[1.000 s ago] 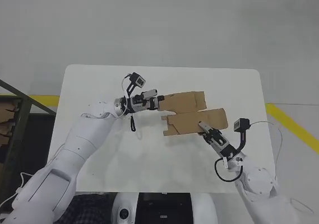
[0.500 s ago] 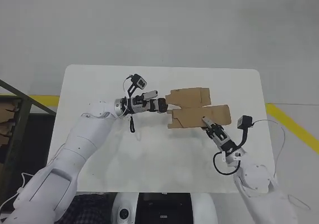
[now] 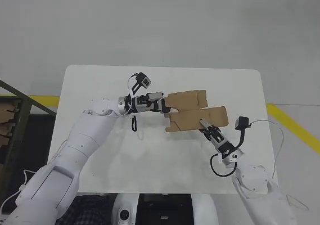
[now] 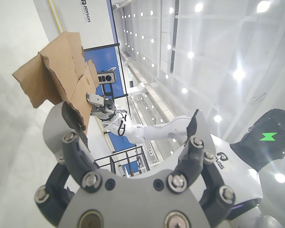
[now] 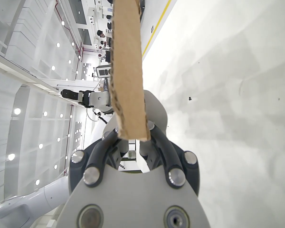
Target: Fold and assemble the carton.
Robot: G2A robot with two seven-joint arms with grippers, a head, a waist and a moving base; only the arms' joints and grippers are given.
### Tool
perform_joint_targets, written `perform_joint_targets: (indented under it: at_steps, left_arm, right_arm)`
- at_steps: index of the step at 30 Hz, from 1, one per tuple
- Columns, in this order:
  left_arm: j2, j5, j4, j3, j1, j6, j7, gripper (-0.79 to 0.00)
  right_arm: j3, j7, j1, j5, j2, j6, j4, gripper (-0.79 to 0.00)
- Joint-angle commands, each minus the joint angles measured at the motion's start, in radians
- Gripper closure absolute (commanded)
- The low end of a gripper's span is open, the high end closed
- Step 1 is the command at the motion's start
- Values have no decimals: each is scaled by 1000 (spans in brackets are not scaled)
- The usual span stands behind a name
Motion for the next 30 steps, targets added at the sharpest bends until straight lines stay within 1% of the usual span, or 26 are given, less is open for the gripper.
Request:
perform_joint_targets:
  at_steps: [1,13,14,15,16,17,19,22,23,27,30]
  left_arm:
    - [-3,9,5,3,-4,-4,4,-785]
    - [-16,66,42,22,-28,-29,29,-785]
    - [-17,69,44,23,-29,-31,32,-776]
    - [-17,72,45,24,-29,-33,33,-653]
    - [-18,71,46,24,-30,-35,35,-594]
    - [-18,71,47,23,-31,-37,37,-560]
    - [-18,74,50,20,-32,-43,44,-456]
    - [-16,86,54,15,-32,-49,49,-382]
    - [-16,91,55,15,-32,-50,50,-369]
    - [-14,121,61,16,-32,-56,56,-354]
    - [-14,142,64,21,-34,-57,57,-323]
  right_arm:
    - [1,3,-4,-6,0,0,-7,0]
    - [-1,27,-16,-12,-2,-1,-37,0]
    - [-3,29,-15,-15,-2,0,-38,0]
    - [-4,29,-15,-17,-2,1,-38,0]
    - [-5,30,-14,-18,-2,1,-38,0]
    - [-6,30,-14,-19,-3,2,-38,0]
    - [-7,29,-12,-20,-3,5,-37,0]
    - [-8,25,-11,-22,-5,6,-36,0]
    - [-9,24,-10,-22,-5,6,-37,0]
    - [-11,24,-9,-25,-6,9,-40,0]
    - [-12,27,-9,-28,-7,11,-45,0]
